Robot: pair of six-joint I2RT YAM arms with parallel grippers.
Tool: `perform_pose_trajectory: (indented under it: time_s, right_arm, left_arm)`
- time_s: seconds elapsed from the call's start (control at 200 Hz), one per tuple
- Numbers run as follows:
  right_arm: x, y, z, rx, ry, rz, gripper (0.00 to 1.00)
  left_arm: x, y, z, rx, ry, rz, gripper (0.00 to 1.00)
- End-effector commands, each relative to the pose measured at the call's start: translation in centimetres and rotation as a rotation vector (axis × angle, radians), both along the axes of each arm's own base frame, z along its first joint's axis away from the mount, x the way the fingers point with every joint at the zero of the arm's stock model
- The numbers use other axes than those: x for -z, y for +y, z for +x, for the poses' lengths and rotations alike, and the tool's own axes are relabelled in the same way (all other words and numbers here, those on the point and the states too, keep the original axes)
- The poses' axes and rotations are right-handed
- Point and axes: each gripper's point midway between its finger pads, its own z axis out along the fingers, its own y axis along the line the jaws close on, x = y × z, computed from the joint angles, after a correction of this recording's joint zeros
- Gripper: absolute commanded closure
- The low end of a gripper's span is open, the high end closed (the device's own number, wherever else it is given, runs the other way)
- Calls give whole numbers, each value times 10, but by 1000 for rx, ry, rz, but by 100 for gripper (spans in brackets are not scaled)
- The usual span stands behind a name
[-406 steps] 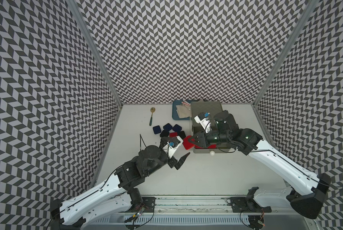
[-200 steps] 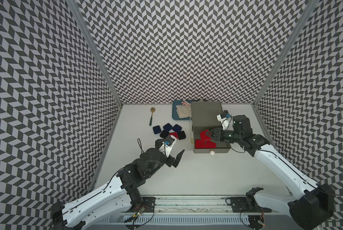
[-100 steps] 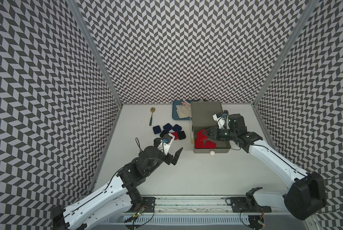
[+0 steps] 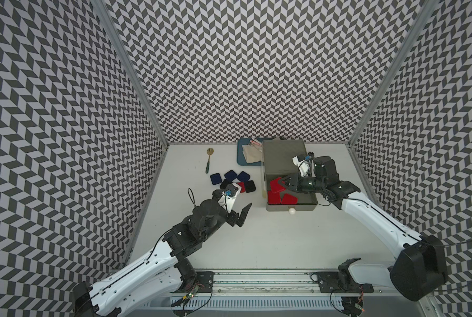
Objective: Place the brooch boxes into the drawer by color
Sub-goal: Place the brooch box in the drawer.
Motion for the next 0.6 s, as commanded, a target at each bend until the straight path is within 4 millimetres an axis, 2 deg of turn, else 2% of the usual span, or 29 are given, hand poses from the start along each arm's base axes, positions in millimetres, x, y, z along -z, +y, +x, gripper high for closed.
perform_pose_trajectory:
  time_s: [0.0, 0.215, 0.345, 0.431, 0.596]
  right_arm:
    - [-20, -1, -1, -14, -68, 12, 83]
    - [-7, -10, -13, -22, -55, -51, 83]
    - [-6, -13, -20, -33, -58, -73, 83]
    - [-13, -13, -23, -42, -73, -67, 84]
    - [-40, -8, -23, -54, -118, -6, 84]
  left_arm:
    - [-4, -3, 1, 9, -11, -25, 0]
    - [-4, -3, 1, 12, -10, -25, 0]
    - [-4, -3, 2, 12, -9, -22, 0]
    - [-4, -4, 2, 14, -9, -23, 0]
    - [-3, -4, 2, 15, -7, -20, 0]
